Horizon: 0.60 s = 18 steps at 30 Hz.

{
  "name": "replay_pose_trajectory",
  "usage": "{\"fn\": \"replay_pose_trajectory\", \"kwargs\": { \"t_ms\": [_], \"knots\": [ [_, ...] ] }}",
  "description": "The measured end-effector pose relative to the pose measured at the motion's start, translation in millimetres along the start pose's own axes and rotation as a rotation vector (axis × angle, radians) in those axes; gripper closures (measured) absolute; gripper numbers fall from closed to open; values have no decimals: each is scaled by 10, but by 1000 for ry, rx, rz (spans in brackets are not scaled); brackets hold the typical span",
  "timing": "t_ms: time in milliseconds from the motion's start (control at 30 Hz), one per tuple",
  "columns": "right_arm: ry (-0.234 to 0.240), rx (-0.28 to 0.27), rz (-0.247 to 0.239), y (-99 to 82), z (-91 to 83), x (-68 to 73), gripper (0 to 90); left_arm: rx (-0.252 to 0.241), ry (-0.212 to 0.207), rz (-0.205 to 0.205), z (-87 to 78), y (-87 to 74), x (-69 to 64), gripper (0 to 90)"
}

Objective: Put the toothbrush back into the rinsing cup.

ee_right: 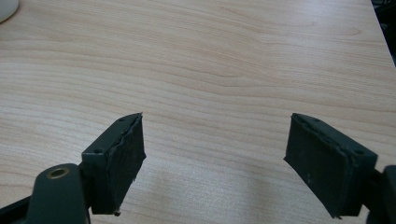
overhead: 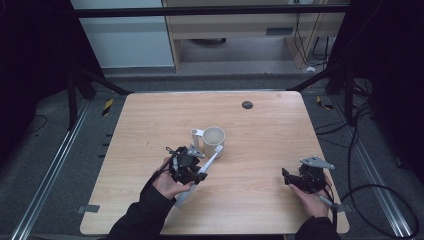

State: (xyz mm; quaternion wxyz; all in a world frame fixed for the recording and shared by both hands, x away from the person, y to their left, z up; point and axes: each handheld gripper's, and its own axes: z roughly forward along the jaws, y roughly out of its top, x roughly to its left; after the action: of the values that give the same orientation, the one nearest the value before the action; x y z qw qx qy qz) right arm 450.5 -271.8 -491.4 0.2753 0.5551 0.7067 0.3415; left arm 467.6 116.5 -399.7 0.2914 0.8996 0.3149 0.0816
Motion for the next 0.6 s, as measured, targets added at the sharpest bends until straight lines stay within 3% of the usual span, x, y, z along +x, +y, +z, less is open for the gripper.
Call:
{"fn": "replay_pose_trajectory", "kwargs": {
  "t_ms": [600],
  "knots": [
    [-4, -5, -4, -4, 2, -5, 194, -230, 85, -73, -332, 142, 218, 671]
  ]
}}
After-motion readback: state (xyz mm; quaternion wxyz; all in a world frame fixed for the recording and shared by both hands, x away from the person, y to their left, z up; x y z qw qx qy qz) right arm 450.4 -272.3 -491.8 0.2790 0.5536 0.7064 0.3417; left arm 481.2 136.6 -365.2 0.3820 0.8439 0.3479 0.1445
